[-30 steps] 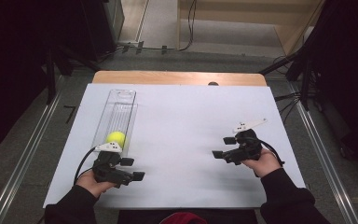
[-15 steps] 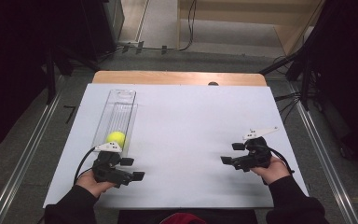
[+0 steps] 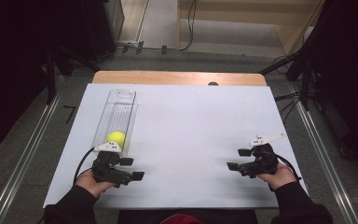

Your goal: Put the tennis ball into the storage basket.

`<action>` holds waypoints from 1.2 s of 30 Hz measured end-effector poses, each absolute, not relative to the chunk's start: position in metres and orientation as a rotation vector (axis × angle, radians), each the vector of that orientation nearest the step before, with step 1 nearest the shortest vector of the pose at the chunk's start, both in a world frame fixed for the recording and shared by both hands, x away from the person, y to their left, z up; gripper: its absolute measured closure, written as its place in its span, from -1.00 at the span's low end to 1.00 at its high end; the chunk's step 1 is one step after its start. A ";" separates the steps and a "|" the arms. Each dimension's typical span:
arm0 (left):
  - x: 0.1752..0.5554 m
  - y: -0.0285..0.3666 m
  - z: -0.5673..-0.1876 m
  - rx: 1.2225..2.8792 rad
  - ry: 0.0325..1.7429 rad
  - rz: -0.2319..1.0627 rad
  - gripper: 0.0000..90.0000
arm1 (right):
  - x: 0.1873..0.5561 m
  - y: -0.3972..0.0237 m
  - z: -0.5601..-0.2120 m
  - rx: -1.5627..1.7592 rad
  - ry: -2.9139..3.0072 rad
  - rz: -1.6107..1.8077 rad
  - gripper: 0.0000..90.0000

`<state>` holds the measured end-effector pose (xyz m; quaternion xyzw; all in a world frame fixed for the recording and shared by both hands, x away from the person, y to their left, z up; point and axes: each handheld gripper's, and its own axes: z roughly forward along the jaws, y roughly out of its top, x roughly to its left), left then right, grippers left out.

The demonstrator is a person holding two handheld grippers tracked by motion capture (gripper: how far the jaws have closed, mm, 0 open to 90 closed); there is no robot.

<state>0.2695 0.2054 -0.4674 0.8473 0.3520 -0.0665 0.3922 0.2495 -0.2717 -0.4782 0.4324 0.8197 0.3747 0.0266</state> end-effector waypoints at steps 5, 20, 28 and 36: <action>0.270 0.206 -0.467 2.152 0.895 -0.168 -0.60 | 0.247 -0.274 -0.480 1.319 2.528 1.153 -0.59; 0.270 0.206 -0.467 2.152 0.893 -0.168 -0.60 | 0.248 -0.272 -0.482 1.314 2.540 1.140 -0.59; 0.270 0.206 -0.467 2.152 0.892 -0.169 -0.60 | 0.248 -0.271 -0.483 1.308 2.545 1.134 -0.59; 0.270 0.206 -0.467 2.149 0.893 -0.167 -0.60 | 0.248 -0.272 -0.483 1.305 2.542 1.137 -0.59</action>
